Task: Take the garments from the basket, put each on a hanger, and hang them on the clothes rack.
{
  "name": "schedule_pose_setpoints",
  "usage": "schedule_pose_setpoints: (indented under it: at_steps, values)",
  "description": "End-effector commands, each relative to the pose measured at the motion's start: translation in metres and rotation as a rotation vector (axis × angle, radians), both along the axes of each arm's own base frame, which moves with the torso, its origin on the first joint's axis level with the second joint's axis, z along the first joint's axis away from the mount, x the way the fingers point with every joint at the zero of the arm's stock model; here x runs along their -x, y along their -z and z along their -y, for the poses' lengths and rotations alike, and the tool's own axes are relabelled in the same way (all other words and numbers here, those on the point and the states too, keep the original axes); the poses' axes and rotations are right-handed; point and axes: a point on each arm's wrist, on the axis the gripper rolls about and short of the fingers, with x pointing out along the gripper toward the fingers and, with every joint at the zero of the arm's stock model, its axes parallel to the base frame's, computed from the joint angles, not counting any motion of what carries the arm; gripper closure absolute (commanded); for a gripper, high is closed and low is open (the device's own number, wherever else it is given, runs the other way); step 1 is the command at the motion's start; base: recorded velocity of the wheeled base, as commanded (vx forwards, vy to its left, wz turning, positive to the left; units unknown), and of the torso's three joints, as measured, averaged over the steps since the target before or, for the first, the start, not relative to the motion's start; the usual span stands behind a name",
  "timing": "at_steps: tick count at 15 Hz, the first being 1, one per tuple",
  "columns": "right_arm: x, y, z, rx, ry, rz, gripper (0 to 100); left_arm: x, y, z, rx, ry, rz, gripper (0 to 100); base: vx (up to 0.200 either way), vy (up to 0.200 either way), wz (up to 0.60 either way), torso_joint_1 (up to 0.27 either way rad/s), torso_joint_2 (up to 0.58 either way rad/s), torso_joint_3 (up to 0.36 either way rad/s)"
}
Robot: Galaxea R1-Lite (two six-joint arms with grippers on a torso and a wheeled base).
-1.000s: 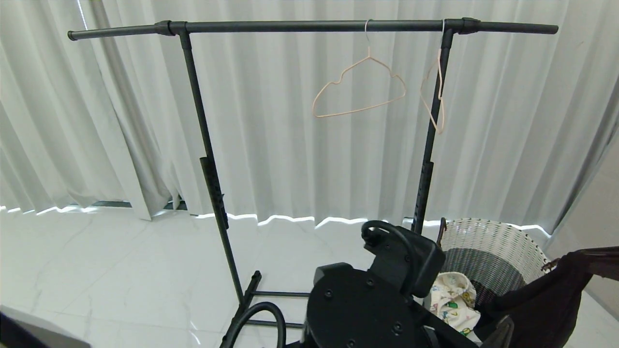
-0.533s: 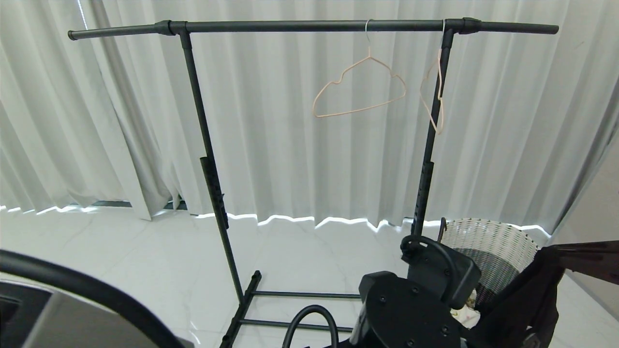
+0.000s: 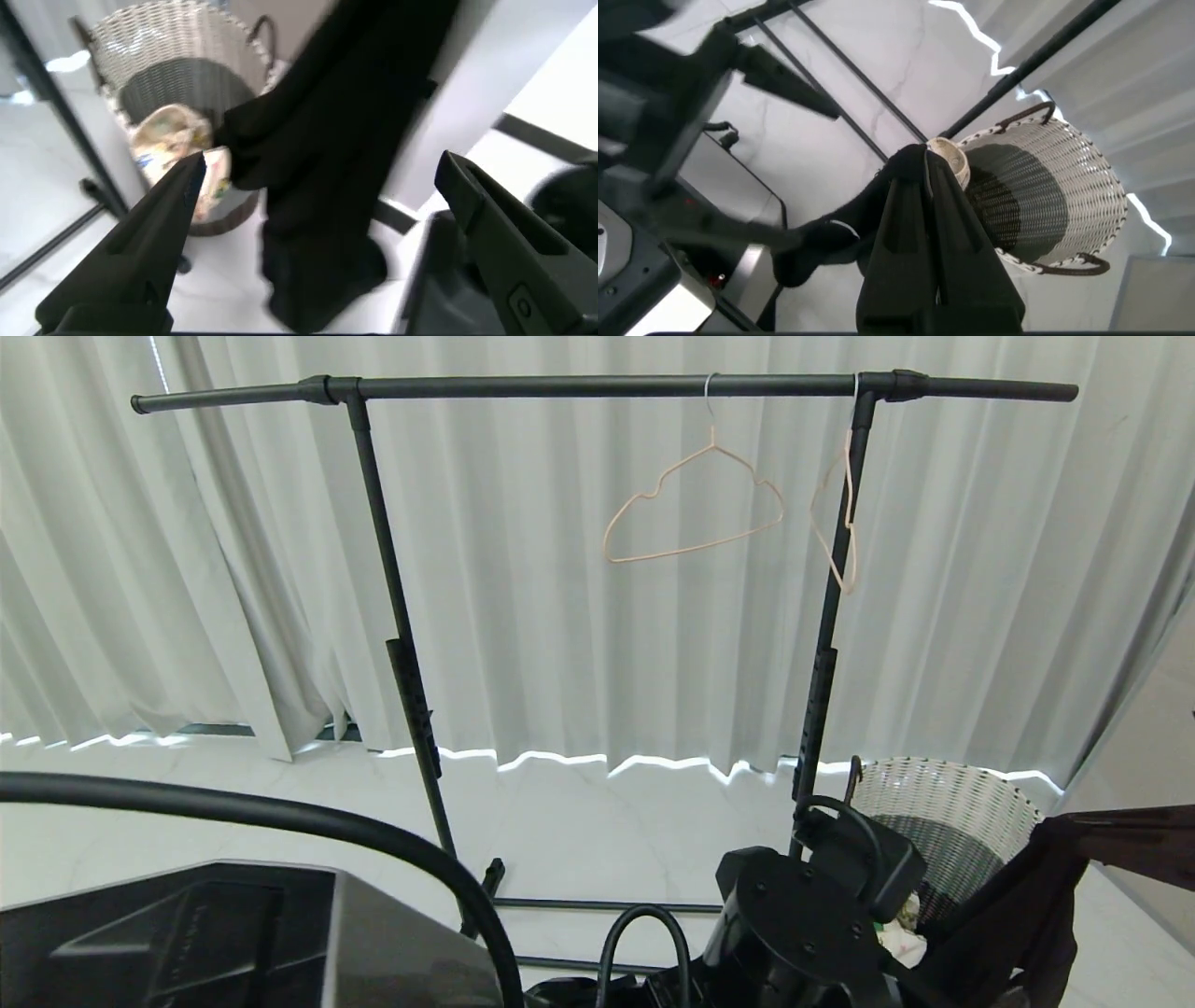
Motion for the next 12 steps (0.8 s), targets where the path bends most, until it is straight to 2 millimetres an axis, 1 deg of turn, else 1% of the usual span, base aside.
schedule_pose_setpoints:
  at_steps: [1,3,5,6,8,10,11,12]
  values:
    - [0.002,-0.001,-0.002,-0.001,-0.020,0.002,100,-0.013,0.015,-0.002,-0.034,-0.027,-0.018,0,0.000,0.000,0.00,0.000,0.00,0.000]
    - [0.003,-0.001,-0.004,-0.001,-0.045,0.002,100,-0.013,0.027,0.000,-0.056,-0.001,-0.038,0,0.000,0.000,0.00,0.000,0.00,0.000]
    - [0.003,0.000,-0.005,0.002,-0.049,-0.001,100,-0.011,0.030,0.001,-0.053,0.061,-0.057,0,0.000,0.000,0.00,0.000,0.00,0.000]
    - [0.002,0.001,-0.006,0.004,-0.046,-0.006,100,-0.012,0.030,0.000,-0.052,0.061,-0.057,0,0.000,0.000,0.00,0.000,0.00,0.000]
    - [-0.009,0.002,-0.015,-0.051,-0.008,-0.023,100,-0.015,0.021,-0.002,-0.026,0.060,-0.043,0,0.000,0.000,0.00,0.000,0.00,0.000]
    - [-0.026,0.006,-0.029,-0.103,0.028,-0.035,100,-0.016,0.011,-0.005,0.000,0.088,-0.027,0,0.000,0.000,0.00,0.000,0.00,0.000]
    - [-0.029,0.007,-0.031,-0.109,0.034,-0.035,100,-0.017,0.010,-0.006,0.000,0.085,-0.026,0,0.000,0.000,0.00,0.000,0.00,0.000]
    - [-0.037,0.009,-0.037,-0.114,0.054,-0.031,100,-0.028,0.012,-0.014,-0.008,0.054,-0.021,0,0.000,0.000,0.00,0.000,0.00,0.000]
